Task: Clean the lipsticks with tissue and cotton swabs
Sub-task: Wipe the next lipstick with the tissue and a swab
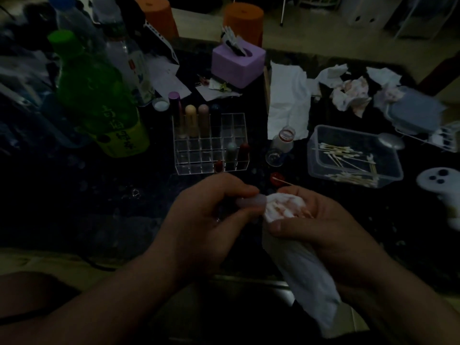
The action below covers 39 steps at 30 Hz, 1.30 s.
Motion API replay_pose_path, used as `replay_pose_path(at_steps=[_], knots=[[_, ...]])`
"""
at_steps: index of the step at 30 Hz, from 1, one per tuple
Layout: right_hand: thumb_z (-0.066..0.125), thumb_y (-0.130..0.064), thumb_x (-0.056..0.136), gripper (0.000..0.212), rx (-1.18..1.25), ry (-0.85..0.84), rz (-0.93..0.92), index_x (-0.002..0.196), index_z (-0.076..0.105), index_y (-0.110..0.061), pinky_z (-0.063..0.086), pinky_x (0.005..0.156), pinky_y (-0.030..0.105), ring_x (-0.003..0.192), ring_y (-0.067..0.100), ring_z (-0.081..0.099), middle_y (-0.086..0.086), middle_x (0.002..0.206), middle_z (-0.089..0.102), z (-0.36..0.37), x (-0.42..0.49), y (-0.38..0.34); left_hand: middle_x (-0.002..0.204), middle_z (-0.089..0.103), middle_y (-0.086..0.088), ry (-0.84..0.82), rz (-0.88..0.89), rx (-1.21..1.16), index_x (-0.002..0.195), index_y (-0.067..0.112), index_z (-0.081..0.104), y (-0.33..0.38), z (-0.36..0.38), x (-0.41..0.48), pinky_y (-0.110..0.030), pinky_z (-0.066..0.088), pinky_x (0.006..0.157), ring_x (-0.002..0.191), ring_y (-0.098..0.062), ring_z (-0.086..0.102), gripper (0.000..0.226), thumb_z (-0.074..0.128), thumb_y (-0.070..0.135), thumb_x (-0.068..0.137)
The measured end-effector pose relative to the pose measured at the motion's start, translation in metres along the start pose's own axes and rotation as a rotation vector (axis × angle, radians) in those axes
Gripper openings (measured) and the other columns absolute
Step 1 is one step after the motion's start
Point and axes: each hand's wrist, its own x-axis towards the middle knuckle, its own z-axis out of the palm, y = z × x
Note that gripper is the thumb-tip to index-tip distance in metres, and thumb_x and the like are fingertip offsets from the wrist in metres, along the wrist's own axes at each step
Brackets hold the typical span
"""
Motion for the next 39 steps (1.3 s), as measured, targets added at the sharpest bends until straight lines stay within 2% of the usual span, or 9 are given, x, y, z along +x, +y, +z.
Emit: replay_pose_path(at_steps=[6,10,13,16,19,24,32,35,39], knots=[[0.081,-0.012,0.065,0.017,-0.078,0.047,-0.072,0.073,0.069,-0.021,0.052,0.062,0.027,0.068,0.017,0.063,0.008,0.075,0.068,-0.004,0.0,-0.003,0.097,0.071,-0.005,-0.104,0.304,0.27,0.102,0.006,0.072,-0.003,-0.002,0.007,-0.031,0.055,0.078,0.089,-0.015,0.067,0.019,0.074,0.013,0.085],[0.081,-0.02,0.065,0.024,-0.4,0.227,-0.335,0.071,0.058,-0.019,0.051,0.062,0.03,0.066,0.012,0.062,0.009,0.074,0.069,-0.005,-0.003,-0.002,0.095,0.07,0.01,-0.248,-0.396,-0.012,0.107,0.027,0.062,-0.006,-0.004,0.012,-0.038,0.059,0.079,0.087,-0.01,0.069,0.04,0.086,0.029,0.075],[0.077,-0.007,0.074,0.032,-0.563,0.22,-0.601,0.074,0.056,-0.031,0.05,0.061,0.012,0.067,-0.001,0.067,-0.015,0.073,0.07,-0.005,-0.006,-0.001,0.07,0.062,-0.007,-0.461,-0.91,-0.462,0.09,0.013,0.065,0.002,-0.008,0.022,-0.026,0.04,0.043,0.051,-0.019,0.055,0.062,0.079,0.068,0.065],[0.074,0.002,0.079,0.043,-0.632,0.116,-0.763,0.082,0.056,-0.036,0.052,0.072,0.01,0.084,-0.001,0.07,-0.017,0.091,0.074,-0.002,-0.007,0.001,0.056,0.044,-0.008,-0.615,-1.116,-0.619,0.07,0.011,0.059,0.01,-0.004,0.021,-0.021,0.017,0.04,0.041,-0.017,0.033,0.078,0.039,0.087,0.075],[0.074,0.001,0.079,0.04,-0.695,0.094,-0.806,0.087,0.055,-0.034,0.049,0.071,0.007,0.083,-0.007,0.068,-0.028,0.093,0.07,0.0,-0.004,0.004,0.055,0.025,0.0,-0.576,-1.147,-0.84,0.074,0.015,0.046,0.015,-0.001,0.017,-0.017,0.012,0.039,0.04,-0.01,0.02,0.057,0.043,0.071,0.086],[0.079,-0.013,0.08,0.027,-0.525,0.215,-0.423,0.075,0.058,-0.031,0.048,0.05,0.033,0.057,0.021,0.061,0.014,0.07,0.065,0.003,-0.003,0.006,0.057,0.028,0.004,-0.271,-0.951,-0.776,0.078,0.018,0.063,0.019,0.007,0.015,-0.018,0.016,0.039,0.043,-0.008,0.02,0.037,0.05,0.05,0.091],[0.065,0.003,0.062,0.03,0.176,-0.022,0.163,0.091,0.073,0.002,0.057,0.06,0.029,0.071,0.026,0.068,0.022,0.087,0.07,0.0,0.002,-0.007,0.076,0.049,0.015,-0.338,-0.083,0.408,0.093,0.035,0.046,0.001,-0.013,0.006,-0.024,0.037,0.057,0.069,-0.005,0.047,0.026,0.038,0.059,0.093],[0.066,0.005,0.062,0.038,0.23,-0.022,0.171,0.099,0.063,0.013,0.057,0.062,0.028,0.072,0.026,0.069,0.023,0.092,0.071,0.003,0.001,-0.01,0.078,0.042,0.018,-0.334,0.027,0.498,0.094,0.035,0.043,0.002,-0.014,0.009,-0.027,0.034,0.057,0.069,-0.001,0.035,0.021,0.038,0.055,0.091],[0.078,-0.015,0.062,0.024,-0.126,0.129,-0.033,0.079,0.062,-0.009,0.052,0.057,0.024,0.066,0.017,0.064,0.007,0.074,0.07,0.003,-0.001,-0.006,0.087,0.044,0.017,-0.332,0.06,0.551,0.099,0.039,0.042,-0.003,-0.01,0.011,-0.03,0.04,0.062,0.076,-0.002,0.04,0.019,0.04,0.055,0.089]])
